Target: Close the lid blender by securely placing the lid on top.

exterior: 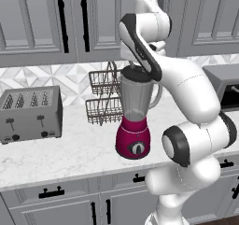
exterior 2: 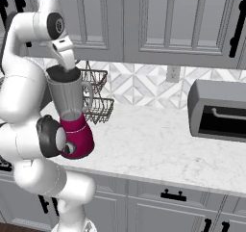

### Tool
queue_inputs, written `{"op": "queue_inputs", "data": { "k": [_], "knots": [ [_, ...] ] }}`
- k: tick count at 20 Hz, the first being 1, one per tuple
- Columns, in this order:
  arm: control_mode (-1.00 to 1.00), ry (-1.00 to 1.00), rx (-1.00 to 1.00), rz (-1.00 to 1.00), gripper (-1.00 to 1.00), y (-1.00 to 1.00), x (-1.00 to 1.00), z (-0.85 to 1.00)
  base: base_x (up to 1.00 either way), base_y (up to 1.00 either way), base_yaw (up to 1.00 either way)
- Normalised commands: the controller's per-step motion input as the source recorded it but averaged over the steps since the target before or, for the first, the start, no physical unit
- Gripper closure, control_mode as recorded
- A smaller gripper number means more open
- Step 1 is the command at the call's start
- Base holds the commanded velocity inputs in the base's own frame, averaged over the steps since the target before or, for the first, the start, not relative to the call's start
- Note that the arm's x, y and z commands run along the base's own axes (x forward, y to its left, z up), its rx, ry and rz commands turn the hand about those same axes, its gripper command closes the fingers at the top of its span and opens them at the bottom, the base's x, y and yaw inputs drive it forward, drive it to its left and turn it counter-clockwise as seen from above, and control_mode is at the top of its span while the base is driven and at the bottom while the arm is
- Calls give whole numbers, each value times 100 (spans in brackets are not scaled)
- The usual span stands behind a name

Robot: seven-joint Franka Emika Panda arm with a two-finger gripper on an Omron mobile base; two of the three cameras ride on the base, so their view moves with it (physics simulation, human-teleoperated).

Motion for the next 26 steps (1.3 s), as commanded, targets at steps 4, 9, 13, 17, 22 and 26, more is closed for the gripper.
{"op": "queue_inputs", "data": {
  "k": [4, 9, 13, 17, 22, 26],
  "knots": [
    [-100, -22, 0, 0, 100, -8, 0, -5, 0, 0, 0],
    [-100, -12, -1, 0, 100, 0, 0, -39, 0, 0, 0],
    [-100, 0, -3, 0, 100, 0, 0, -39, 0, 0, 0],
    [-100, 1, -4, 0, -100, 0, 0, -34, 0, 0, 0],
    [-100, 0, -2, 0, -100, 0, 0, -24, 0, 0, 0],
    [-100, 0, 0, 2, -100, 0, 0, -6, 0, 0, 0]
  ]
}}
